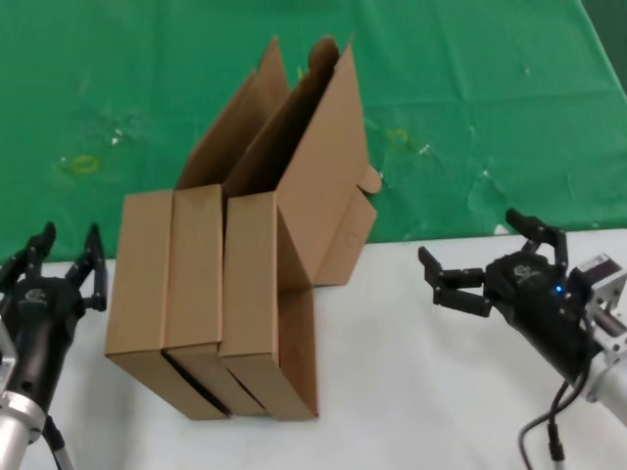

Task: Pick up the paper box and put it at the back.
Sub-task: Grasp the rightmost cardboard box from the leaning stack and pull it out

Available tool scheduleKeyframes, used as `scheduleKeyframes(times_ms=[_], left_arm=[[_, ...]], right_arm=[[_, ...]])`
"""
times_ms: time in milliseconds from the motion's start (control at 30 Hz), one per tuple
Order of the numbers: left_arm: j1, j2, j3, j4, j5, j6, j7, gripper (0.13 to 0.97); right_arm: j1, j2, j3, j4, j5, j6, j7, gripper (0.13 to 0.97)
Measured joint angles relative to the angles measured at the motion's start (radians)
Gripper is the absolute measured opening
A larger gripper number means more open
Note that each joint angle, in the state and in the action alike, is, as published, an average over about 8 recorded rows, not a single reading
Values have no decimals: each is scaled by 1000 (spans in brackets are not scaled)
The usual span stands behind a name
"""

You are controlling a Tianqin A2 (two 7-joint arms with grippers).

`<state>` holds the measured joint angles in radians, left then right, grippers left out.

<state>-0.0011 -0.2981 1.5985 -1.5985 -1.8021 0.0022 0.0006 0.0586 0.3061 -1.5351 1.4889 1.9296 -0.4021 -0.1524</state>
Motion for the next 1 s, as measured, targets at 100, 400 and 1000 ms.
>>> scheduleKeyframes(times_ms=[100, 400, 1000], left_arm=[[0, 0, 0, 0, 0, 0, 0, 371], [0, 0, 0, 0, 0, 0, 0, 278], [0, 0, 0, 0, 0, 0, 0, 146]], right_arm=[[24, 63, -28, -47, 73, -129, -15, 966], [146, 255, -199, -210, 224, -535, -125, 966], [251, 193, -324, -265, 109, -749, -212, 966]])
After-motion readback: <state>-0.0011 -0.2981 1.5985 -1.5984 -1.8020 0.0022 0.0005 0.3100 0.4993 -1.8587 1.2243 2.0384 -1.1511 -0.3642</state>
